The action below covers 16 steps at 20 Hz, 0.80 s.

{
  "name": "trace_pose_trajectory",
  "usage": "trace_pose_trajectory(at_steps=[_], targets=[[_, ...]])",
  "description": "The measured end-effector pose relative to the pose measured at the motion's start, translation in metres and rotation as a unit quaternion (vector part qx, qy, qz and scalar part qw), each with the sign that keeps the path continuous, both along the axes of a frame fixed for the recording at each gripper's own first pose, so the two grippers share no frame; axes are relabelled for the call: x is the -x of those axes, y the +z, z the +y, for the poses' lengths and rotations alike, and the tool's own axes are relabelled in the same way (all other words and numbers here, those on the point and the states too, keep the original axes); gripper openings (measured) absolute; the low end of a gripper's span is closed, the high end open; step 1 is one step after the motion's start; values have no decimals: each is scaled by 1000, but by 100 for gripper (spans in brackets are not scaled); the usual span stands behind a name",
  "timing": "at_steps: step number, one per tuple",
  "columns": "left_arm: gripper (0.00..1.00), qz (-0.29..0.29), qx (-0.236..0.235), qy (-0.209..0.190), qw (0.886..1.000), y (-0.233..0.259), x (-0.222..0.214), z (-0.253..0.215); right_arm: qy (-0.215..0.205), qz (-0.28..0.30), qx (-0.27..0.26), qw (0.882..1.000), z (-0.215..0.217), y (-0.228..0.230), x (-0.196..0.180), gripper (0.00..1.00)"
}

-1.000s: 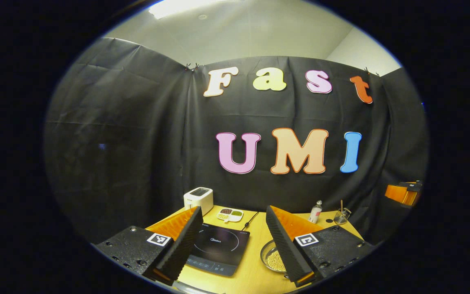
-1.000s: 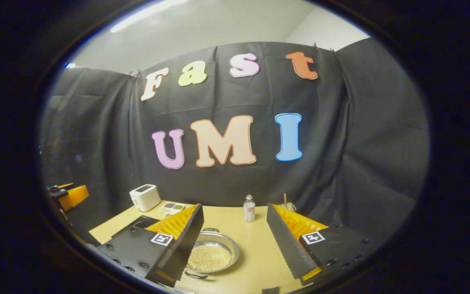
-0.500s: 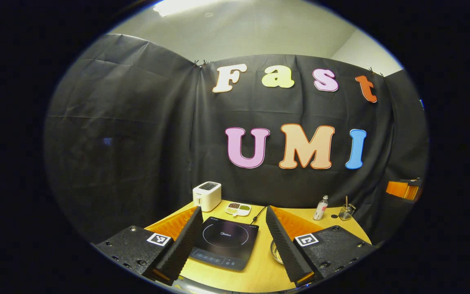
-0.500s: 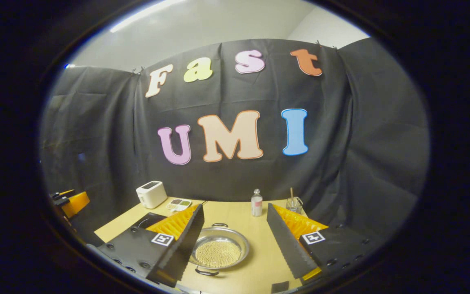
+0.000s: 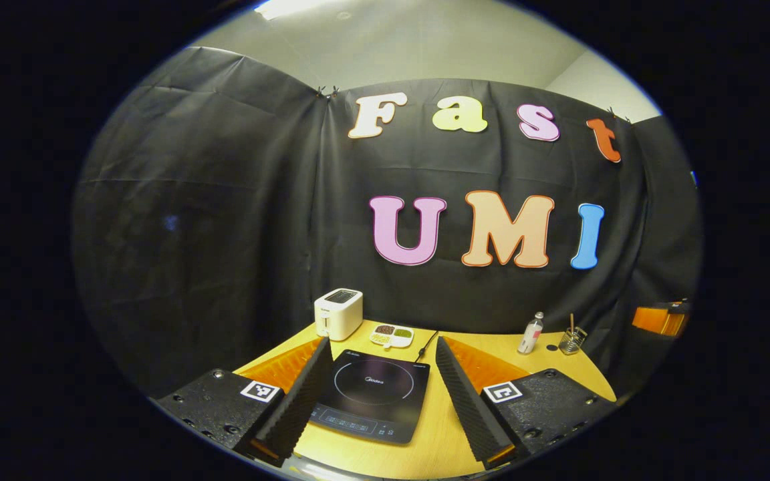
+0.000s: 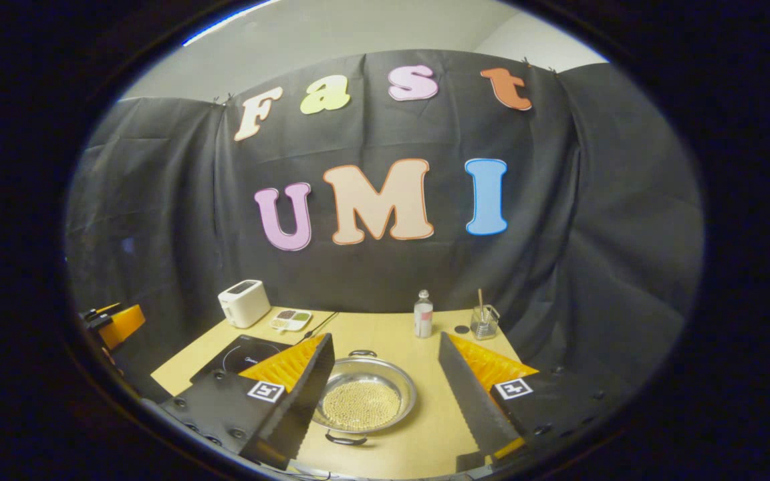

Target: First push the handle of the pot to place it horizontally, then grasp the pot with both hands and set it on the induction cooktop.

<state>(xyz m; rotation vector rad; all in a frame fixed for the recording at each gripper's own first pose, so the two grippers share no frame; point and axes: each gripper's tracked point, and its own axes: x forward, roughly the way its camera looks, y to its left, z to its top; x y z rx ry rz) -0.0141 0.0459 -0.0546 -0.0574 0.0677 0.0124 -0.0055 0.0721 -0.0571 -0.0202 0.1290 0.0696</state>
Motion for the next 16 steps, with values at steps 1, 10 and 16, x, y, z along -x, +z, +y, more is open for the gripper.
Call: trace_pose_trajectory(at_steps=[1,10,16], targets=[[95,3,3,-2,1000,-3,-7,2,-5,8,-4,1000,0,-6,2,91],[91,21,5,-30,999,-24,-50,23,-56,73,-15,996,3,-63,22,48],[95,35,-4,-47,998,-37,-60,34,-40,135,-38,989,42,-114,24,9]])
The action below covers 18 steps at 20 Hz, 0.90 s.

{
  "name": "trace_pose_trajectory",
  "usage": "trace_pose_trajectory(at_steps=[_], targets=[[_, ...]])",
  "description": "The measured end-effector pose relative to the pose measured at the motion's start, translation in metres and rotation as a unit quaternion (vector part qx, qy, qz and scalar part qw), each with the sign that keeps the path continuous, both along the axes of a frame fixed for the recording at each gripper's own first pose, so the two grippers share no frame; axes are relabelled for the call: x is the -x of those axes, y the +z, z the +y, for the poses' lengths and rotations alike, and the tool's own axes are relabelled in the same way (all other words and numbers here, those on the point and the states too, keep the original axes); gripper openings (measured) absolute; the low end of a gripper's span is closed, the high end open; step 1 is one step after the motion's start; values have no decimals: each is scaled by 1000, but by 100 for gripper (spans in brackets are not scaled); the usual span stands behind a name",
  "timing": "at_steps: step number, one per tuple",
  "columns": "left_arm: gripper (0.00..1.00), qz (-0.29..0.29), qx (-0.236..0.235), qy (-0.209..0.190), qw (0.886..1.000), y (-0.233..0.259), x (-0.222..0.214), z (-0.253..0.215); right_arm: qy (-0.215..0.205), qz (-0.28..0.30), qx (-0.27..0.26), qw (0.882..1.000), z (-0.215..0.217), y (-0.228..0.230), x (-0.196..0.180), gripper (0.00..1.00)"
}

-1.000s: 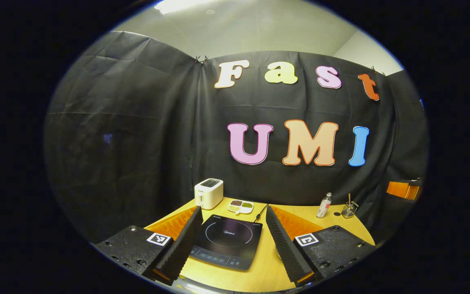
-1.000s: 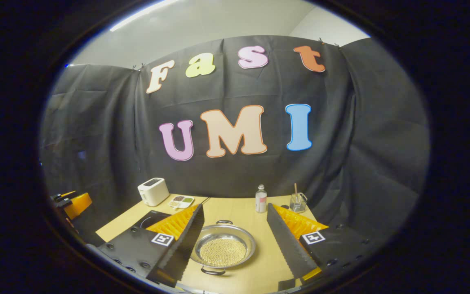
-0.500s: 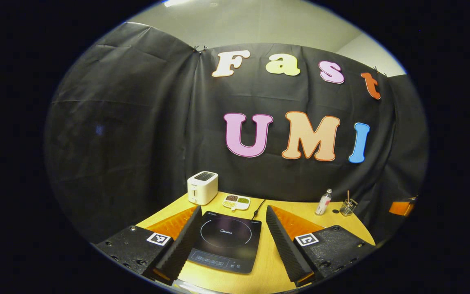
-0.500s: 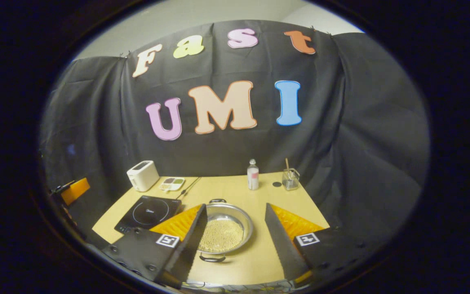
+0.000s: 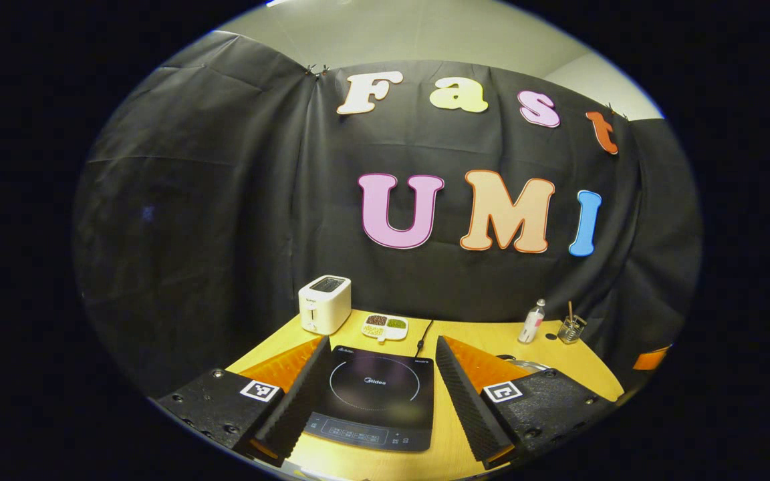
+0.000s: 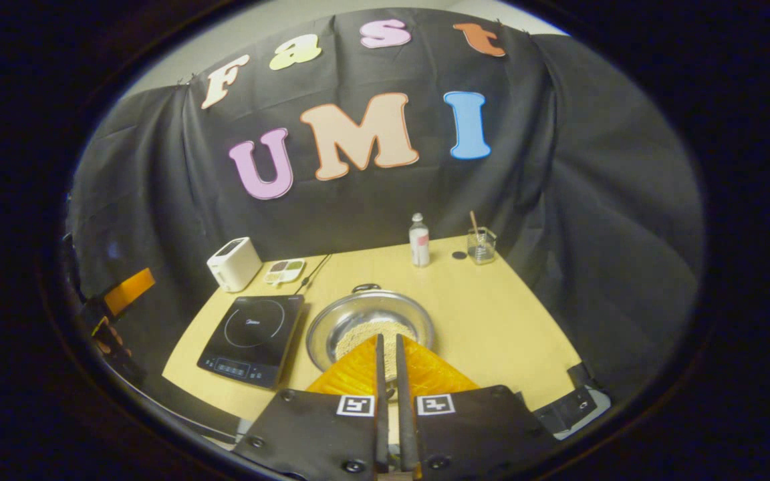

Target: First push the handle of the pot to place it horizontally, then grasp the pot with both hands and set it on the induction cooktop.

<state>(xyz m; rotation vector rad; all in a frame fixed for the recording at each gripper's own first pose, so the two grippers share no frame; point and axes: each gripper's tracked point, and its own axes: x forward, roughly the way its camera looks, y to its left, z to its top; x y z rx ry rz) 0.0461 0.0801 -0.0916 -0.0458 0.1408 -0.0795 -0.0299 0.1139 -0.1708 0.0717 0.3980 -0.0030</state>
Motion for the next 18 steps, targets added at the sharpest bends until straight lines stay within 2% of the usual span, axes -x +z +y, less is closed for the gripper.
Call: trace_pose_trajectory(at_steps=[1,2,3,10,15,16,18], targets=[[95,3,-3,-1,1000,-2,-1,2,10,15,-2,1000,10,-12,-1,0],[95,6,-6,-2,1000,-4,0,3,20,32,0,999,18,-24,-1,0],[95,8,-8,-3,1000,-5,1,6,31,47,4,998,26,-36,-1,9],[95,27,-2,10,1000,-21,7,23,99,165,-6,981,81,-111,-7,9],[95,29,-19,38,999,-25,11,47,113,222,-48,967,102,-147,-11,9],[99,30,-20,42,998,-26,12,51,112,232,-62,964,106,-153,-11,9],[99,33,-17,49,998,-28,14,56,107,253,-81,958,110,-169,-13,9]])
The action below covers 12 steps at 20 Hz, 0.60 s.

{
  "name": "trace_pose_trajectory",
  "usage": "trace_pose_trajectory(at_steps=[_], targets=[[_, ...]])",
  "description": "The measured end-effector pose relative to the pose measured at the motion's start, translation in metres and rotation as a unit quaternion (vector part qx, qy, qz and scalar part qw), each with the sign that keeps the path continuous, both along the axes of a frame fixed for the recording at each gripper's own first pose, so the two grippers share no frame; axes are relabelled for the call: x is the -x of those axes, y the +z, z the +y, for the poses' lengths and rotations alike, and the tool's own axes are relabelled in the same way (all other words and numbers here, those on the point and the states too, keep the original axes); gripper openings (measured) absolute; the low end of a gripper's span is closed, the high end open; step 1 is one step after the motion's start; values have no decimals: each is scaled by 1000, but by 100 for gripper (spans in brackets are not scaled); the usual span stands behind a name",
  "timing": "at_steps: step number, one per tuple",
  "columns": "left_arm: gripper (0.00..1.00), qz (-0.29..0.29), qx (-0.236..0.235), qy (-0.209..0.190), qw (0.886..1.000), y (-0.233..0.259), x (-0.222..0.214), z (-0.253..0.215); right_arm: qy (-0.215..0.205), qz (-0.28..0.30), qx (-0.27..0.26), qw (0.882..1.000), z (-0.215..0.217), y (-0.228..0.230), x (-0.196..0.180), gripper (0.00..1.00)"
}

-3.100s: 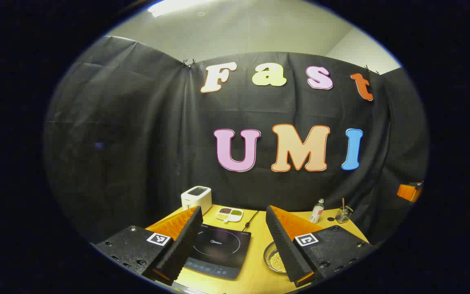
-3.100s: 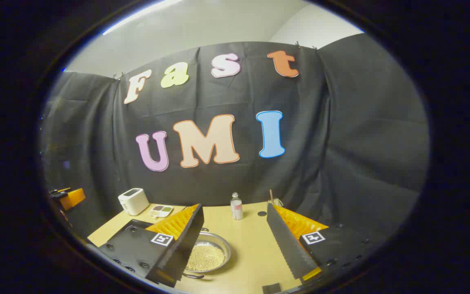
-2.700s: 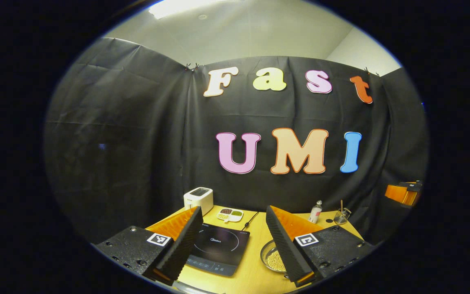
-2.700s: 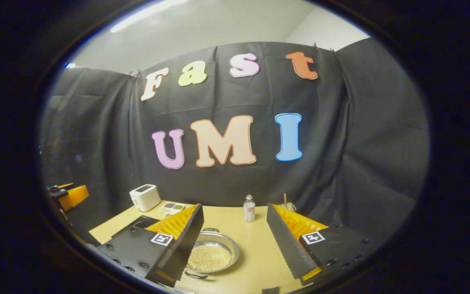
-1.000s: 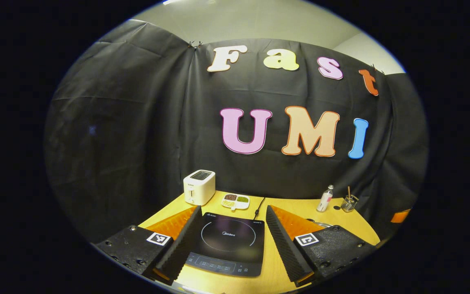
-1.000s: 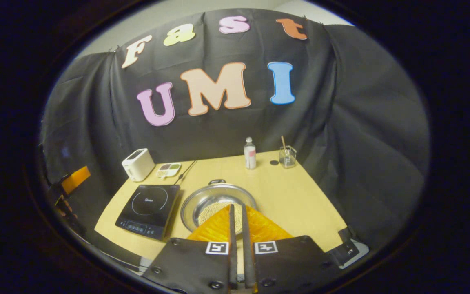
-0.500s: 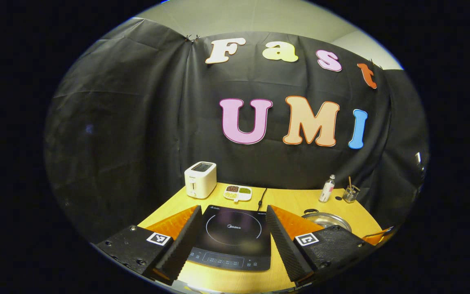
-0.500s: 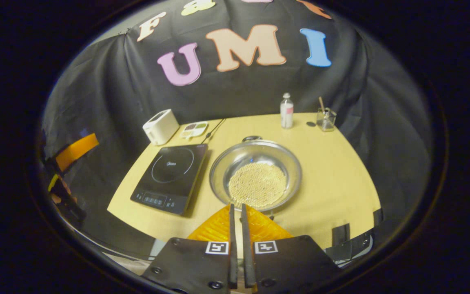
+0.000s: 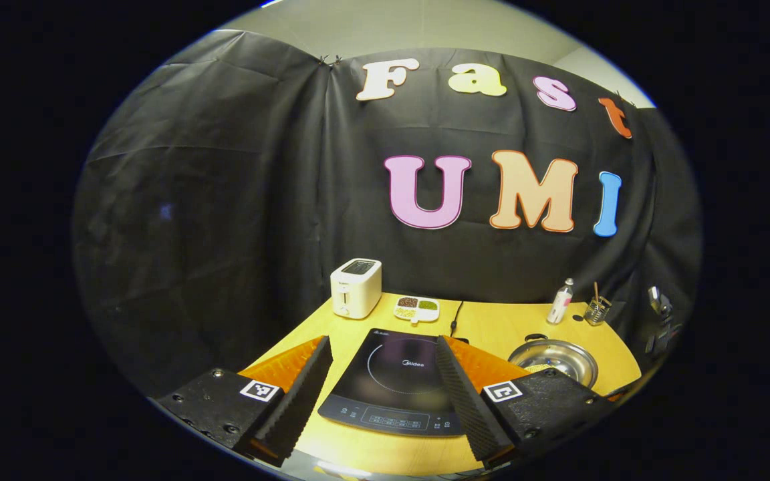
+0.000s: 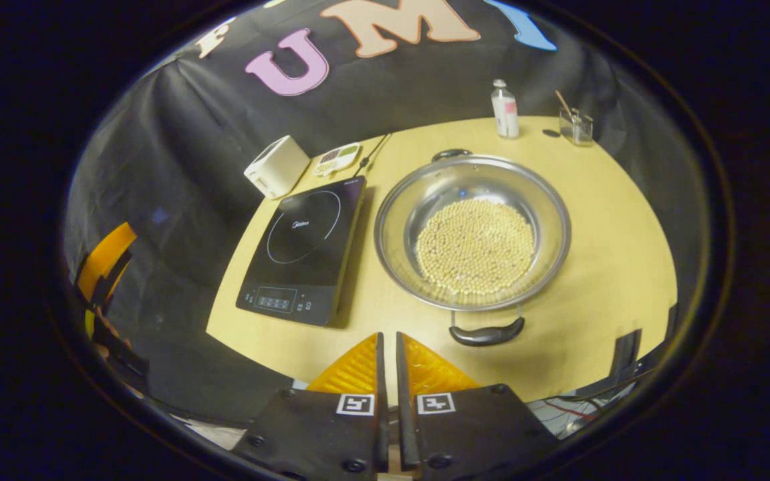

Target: First push the handle of the pot to place it horizontally, then grasp the pot with both hands and set it on the induction cooktop.

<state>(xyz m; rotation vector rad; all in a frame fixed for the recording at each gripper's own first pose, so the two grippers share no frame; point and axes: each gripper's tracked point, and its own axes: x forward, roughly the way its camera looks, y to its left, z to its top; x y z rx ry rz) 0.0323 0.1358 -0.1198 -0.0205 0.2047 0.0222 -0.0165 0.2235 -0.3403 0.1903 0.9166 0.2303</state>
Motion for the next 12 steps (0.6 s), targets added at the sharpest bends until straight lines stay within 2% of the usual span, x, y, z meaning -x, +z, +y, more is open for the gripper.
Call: trace_pose_trajectory(at_steps=[1,3,4,5,7,9,10,11,12], targets=[[95,2,3,0,1000,-1,1,0,-3,11,-8,1000,1,-7,-1,9],[95,4,3,-1,1000,-3,2,0,-16,31,-25,999,2,-22,-5,9],[91,5,-1,-2,1000,-4,2,1,-25,41,-30,998,1,-30,-6,9],[95,5,-4,-3,1000,-4,2,2,-36,51,-32,998,-2,-37,-8,9],[95,2,-7,-9,1000,-4,3,0,-55,63,-24,996,-11,-49,-12,9],[91,9,-2,-15,1000,-9,4,0,-69,59,-13,996,-20,-53,-17,9],[92,14,2,-19,1000,-13,5,-3,-75,55,-9,996,-24,-55,-19,9],[95,19,6,-21,1000,-16,5,-3,-80,53,-3,995,-27,-56,-21,0],[99,23,8,-23,999,-20,5,-3,-84,52,3,995,-31,-58,-22,10]])
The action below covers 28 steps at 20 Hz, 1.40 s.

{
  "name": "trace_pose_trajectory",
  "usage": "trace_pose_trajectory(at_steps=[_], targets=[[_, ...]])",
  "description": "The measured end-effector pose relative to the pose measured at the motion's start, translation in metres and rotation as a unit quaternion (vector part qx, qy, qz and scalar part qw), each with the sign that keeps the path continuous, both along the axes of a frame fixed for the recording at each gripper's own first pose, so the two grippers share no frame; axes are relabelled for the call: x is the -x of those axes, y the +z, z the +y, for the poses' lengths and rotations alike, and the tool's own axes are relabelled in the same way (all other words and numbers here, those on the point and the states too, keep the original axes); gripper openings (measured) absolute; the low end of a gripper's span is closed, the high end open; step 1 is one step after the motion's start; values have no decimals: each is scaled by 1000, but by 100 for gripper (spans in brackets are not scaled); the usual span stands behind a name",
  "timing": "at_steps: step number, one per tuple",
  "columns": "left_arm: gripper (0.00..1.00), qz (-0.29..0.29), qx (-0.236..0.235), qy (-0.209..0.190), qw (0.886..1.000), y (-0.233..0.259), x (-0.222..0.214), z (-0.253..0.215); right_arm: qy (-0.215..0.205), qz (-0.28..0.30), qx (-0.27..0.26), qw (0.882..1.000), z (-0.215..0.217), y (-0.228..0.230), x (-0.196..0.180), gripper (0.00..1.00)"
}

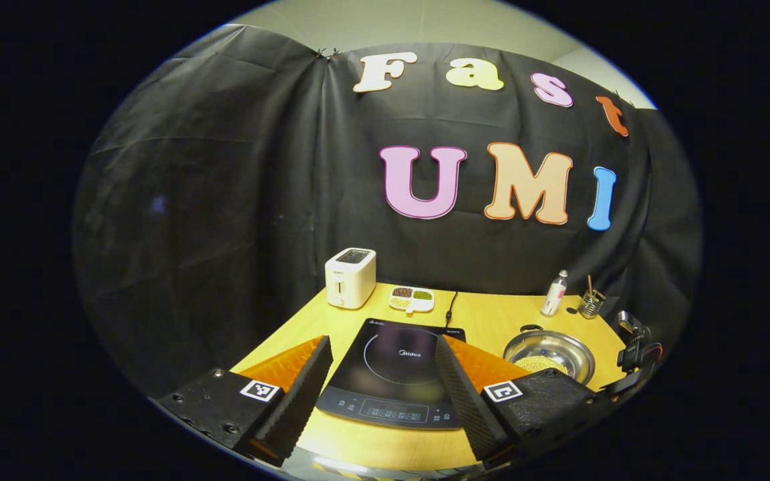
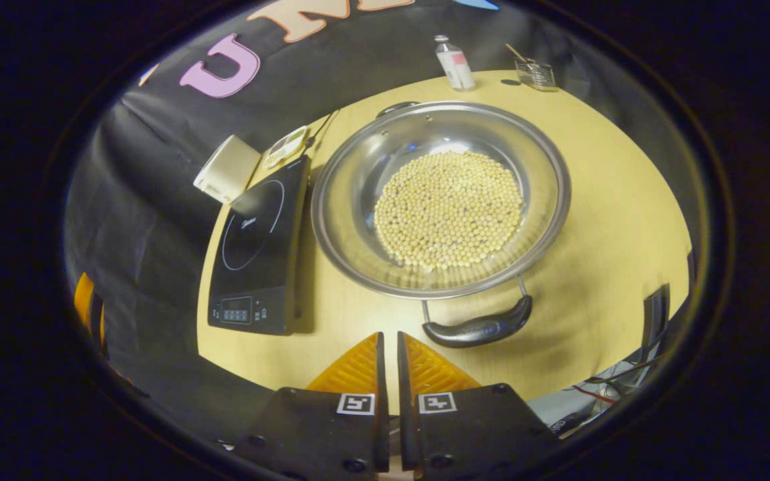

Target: First push the handle of the pot to place it horizontally, then grasp the pot with both hands and set it on the induction cooktop.

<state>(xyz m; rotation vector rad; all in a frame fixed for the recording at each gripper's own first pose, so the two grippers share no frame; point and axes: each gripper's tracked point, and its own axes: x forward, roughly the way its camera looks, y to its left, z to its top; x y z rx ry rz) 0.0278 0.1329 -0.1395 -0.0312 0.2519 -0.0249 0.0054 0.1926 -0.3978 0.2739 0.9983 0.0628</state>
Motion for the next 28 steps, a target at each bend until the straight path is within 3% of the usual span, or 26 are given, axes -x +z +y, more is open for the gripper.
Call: trace_pose_trajectory(at_steps=[1,2,3,4,11,12,13,14,17,23,24,27,28], targets=[[95,3,1,-1,1000,-2,0,0,-3,0,8,1000,-5,-1,-2,10],[95,5,1,-2,1000,-4,0,1,-5,1,14,1000,-10,-3,-2,0],[92,4,2,-2,1000,-4,-1,2,-6,1,10,1000,-11,-2,-2,8],[95,5,1,-2,1000,-5,-1,4,-8,1,7,1000,-11,-2,-2,6],[95,15,12,-4,1000,-14,-11,2,-29,12,47,998,-46,-2,-7,6],[92,18,16,-7,1000,-16,-13,0,-35,15,52,998,-54,-1,-8,6],[95,22,20,-10,1000,-18,-17,-4,-41,15,57,997,-63,1,-11,6],[92,25,24,-11,999,-22,-21,-7,-45,15,62,997,-73,3,-14,6],[96,39,27,-7,999,-33,-34,-17,-57,22,73,995,-101,7,-24,6],[92,53,41,8,998,-36,-64,-52,-73,32,79,994,-150,14,-52,6],[96,56,40,10,998,-36,-68,-58,-74,36,80,993,-157,13,-56,6],[96,56,36,18,998,-31,-78,-75,-63,46,70,994,-170,13,-72,6],[92,58,33,22,998,-31,-79,-80,-58,47,69,995,-174,14,-77,6]])
